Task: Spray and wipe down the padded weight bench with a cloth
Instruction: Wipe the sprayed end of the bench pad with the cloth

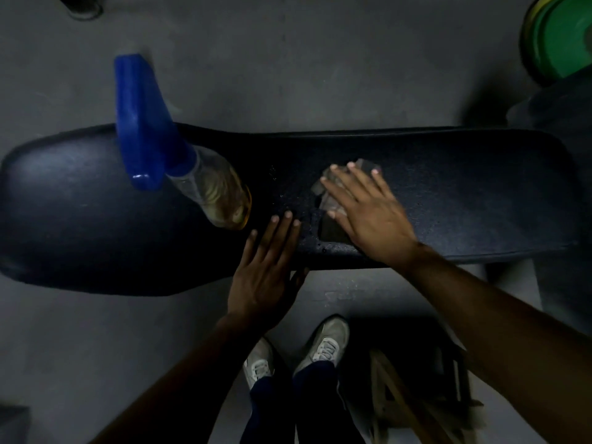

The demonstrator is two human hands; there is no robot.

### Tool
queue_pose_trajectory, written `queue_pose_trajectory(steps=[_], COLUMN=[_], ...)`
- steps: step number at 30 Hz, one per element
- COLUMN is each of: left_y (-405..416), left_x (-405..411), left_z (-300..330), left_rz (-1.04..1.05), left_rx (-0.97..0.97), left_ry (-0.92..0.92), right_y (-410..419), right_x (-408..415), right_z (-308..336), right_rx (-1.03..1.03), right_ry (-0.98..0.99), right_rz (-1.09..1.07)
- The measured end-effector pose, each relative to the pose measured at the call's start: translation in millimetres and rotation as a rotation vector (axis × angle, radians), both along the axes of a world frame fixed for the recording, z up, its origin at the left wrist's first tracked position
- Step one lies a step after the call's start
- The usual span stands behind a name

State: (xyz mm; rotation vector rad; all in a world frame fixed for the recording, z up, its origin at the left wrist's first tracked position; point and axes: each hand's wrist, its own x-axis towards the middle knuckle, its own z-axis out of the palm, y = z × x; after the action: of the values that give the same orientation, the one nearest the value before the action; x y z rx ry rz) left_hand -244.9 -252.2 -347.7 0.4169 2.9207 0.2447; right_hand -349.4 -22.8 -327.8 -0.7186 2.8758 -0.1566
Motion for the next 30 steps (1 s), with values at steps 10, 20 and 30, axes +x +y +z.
queue_pose_trajectory(steps=[10, 20, 30], left_y=[6.7, 4.6, 18.5], left_x=[-3.8, -5.7, -10.2], left_z=[7.4, 13.7, 21.7], left_rz=[0.14, 0.252, 0.344], left_rx=[0.2, 0.412, 0.417], left_ry=[-0.057, -0.147, -0.166], right_y=[-63.9, -1.9, -52.9], right_x=[-75.0, 42.5, 60.1], right_z=[1.6, 1.0, 1.9], right_rx=[-0.086, 0.084, -0.058], right_ry=[-0.064, 0.0, -0.029], right_rz=[-0.18, 0.151, -0.218])
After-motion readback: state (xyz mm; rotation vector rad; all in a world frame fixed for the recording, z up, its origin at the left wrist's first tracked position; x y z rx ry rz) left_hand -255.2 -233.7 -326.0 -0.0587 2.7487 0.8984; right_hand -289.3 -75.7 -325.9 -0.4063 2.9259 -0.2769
